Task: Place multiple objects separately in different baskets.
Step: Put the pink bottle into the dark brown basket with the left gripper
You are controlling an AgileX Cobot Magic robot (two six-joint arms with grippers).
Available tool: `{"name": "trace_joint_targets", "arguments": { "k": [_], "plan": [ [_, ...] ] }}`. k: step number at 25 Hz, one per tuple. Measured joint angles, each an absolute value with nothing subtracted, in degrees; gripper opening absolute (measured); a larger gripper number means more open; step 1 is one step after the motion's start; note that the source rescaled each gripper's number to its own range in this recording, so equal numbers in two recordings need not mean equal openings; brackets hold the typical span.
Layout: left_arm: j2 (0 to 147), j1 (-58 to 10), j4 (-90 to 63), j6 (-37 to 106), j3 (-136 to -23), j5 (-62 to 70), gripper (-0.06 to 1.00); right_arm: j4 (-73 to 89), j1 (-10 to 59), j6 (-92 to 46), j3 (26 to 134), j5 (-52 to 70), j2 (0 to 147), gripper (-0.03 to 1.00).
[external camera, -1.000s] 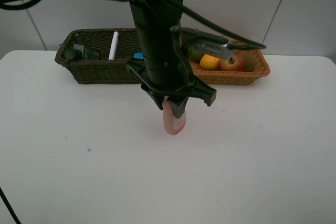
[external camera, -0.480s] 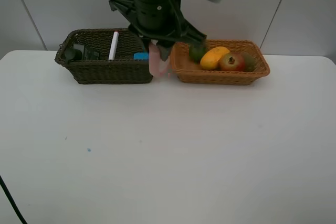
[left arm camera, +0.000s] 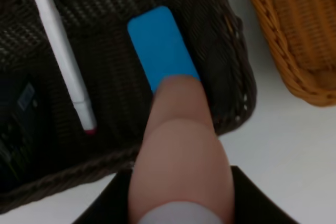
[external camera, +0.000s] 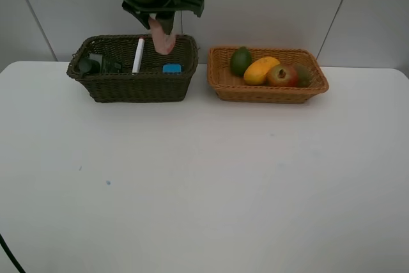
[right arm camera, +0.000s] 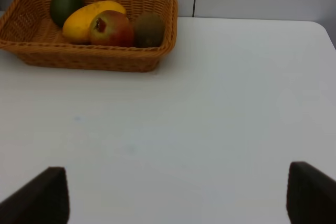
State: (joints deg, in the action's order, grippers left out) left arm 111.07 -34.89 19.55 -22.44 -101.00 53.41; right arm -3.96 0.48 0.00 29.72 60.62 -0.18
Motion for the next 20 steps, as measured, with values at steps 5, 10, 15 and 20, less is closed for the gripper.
{"name": "trace_joint_targets", "arguments": {
  "k": [5, 10, 15, 20],
  "plan": [
    [111.33, -30.48, 19.56, -21.25, -101.0, 46.75, 0.29, -3.96, 0.48, 0.31, 29.72, 60.62, -0.18, 1.0],
    [112.83, -27.12, 19.6, -21.1, -101.0, 41.5, 0.29, -3.96, 0.48, 0.0, 29.72, 60.62, -0.18, 1.0],
    [117.12, -24.54, 19.75, -20.92, -101.13, 40.11, 0.29, -3.96, 0.48, 0.0, 29.72, 60.62, -0.18, 1.0],
    [121.57, -23.18, 19.8, -20.04, -101.13, 39.13, 0.29, -3.96, 0.48, 0.0, 29.72, 60.62, -0.18, 1.0]
  ]
}}
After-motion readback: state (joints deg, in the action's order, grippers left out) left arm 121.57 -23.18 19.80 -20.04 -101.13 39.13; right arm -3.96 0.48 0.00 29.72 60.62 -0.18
